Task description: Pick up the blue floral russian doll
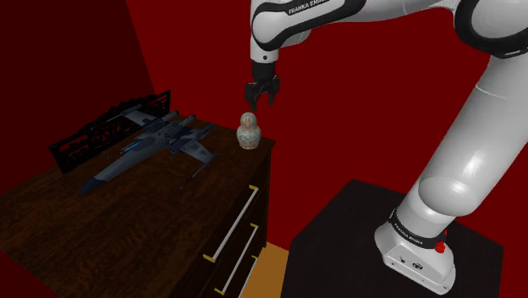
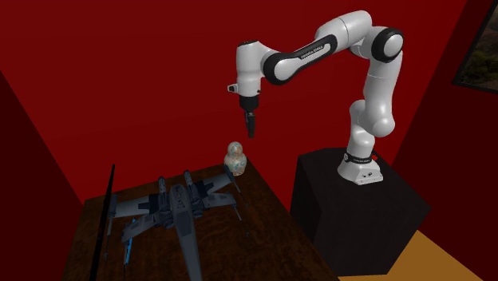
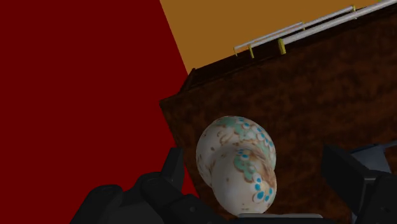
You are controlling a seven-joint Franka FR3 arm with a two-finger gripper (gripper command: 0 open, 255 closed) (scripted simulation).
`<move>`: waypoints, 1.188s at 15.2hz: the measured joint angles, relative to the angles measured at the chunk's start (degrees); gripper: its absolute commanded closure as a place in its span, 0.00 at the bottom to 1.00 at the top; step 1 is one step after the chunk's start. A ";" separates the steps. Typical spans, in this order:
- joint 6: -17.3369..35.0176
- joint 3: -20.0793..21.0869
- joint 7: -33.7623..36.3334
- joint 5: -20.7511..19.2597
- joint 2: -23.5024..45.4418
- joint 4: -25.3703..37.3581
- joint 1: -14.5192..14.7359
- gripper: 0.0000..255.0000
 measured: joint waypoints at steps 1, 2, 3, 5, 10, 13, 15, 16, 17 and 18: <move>0.27 0.14 0.58 -0.25 1.94 1.70 0.18 0.00; 0.46 0.21 1.06 -0.54 4.08 3.72 0.33 0.00; 0.27 0.26 1.60 -0.96 6.75 6.63 0.54 0.00; 1.08 0.21 1.98 -1.34 9.54 8.64 0.69 0.00; 4.21 0.19 2.14 -1.54 11.05 7.03 0.80 0.00; 5.81 0.18 2.17 -1.62 11.60 5.97 0.85 1.00; 6.03 0.17 2.18 -1.64 11.68 5.99 0.85 1.00; 6.07 0.17 2.17 -1.64 11.68 5.99 0.85 1.00; 6.09 0.16 2.18 -1.64 11.68 6.00 0.85 1.00; 6.09 0.16 2.17 -1.64 11.69 6.01 0.84 1.00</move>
